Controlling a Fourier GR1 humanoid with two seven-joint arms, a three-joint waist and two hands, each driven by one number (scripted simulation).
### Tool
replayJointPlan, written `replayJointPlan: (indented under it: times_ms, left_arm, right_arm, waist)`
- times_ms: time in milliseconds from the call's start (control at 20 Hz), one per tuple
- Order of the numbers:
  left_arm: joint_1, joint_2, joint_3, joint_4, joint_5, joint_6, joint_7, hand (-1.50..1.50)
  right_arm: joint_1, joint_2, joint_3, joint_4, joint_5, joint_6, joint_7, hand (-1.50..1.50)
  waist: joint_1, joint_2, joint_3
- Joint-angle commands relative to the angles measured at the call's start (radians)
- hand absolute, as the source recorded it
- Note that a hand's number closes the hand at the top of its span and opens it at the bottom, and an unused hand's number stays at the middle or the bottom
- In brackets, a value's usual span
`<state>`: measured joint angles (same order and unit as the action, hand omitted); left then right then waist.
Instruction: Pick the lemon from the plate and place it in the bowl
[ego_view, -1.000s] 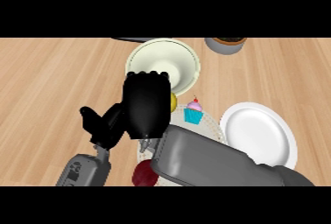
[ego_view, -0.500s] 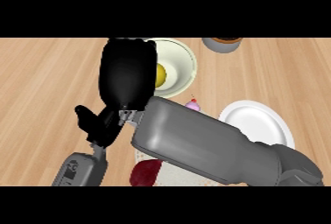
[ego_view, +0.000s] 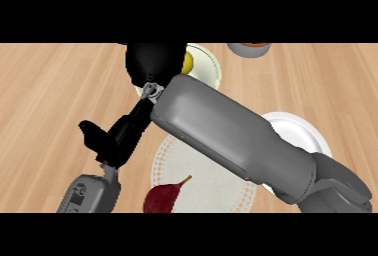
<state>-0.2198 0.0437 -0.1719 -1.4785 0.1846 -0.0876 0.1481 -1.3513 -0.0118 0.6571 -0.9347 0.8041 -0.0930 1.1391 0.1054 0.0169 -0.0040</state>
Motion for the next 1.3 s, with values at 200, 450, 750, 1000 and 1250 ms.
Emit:
replayJointPlan:
  times_ms: [200,450,750,1000,1250]
  left_arm:
    - [-0.007,0.009,0.021,0.0,0.017,-0.013,0.006,0.0]
    - [-0.019,0.007,0.002,-0.036,-0.006,0.001,0.028,0.0]
    - [0.007,-0.005,-0.026,-0.036,-0.021,-0.002,0.017,0.0]
    - [0.009,0.002,-0.003,-0.048,0.007,-0.018,0.017,0.0]
    - [-0.002,0.016,0.017,-0.052,0.014,-0.015,0.036,0.0]
  right_arm:
    - [-0.074,0.011,-0.015,0.31,-0.004,-0.156,-0.014,1.5]
    - [-0.018,0.012,-0.033,0.493,-0.011,-0.195,-0.116,1.5]
    - [-0.018,0.012,-0.157,0.575,-0.123,-0.252,-0.086,-1.5]
    - [0.046,0.012,-0.203,0.576,-0.162,-0.426,-0.255,-1.5]
    - [0.103,0.012,-0.274,0.455,-0.212,-0.724,-0.366,-1.5]
  waist:
    - [-0.008,0.01,0.0]
    - [0.013,0.021,0.001]
    - [0.027,0.022,0.002]
    - [0.018,0.025,0.004]
    - [-0.01,0.014,0.007]
